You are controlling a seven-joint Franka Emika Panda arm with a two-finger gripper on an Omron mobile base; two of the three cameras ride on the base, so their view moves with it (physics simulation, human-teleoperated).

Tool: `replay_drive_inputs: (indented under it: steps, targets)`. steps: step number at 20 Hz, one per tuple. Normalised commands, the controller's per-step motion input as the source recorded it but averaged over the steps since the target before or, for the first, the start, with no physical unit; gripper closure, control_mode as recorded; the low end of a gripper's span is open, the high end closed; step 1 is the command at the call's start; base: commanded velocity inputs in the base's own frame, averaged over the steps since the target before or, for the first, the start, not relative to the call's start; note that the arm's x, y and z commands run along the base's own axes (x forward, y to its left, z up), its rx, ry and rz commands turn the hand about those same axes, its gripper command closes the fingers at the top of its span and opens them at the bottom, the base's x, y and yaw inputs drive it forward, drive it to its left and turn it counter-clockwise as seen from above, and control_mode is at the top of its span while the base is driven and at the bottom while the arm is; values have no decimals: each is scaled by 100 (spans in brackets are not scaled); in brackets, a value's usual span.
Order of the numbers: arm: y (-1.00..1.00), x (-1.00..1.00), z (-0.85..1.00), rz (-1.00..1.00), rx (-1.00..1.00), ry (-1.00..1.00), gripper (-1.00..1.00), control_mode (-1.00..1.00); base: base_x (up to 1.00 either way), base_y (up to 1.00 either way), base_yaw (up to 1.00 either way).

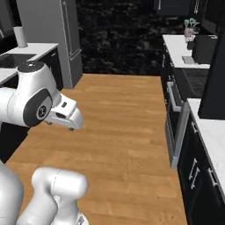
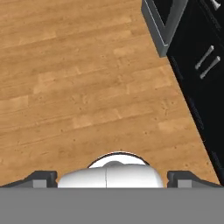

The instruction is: Gather all objects into one cabinet and sort the glasses and bowls to opposite sides.

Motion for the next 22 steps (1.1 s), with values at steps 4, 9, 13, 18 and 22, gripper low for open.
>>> replay_drive_inputs:
  steps: [4,9,13,18,22]
  targets:
    - [0,0,0,0,0,0,-100,100,100,33,40]
    - [0,0,0,0,0,0,-100,100,100,24,20]
    - [0,0,0,0,0,0,-100,100,100,34,7]
    - [0,0,0,0,0,0,-100,100,100,34,2]
    - [0,0,0,0,0,0,-100,100,100,16,0]
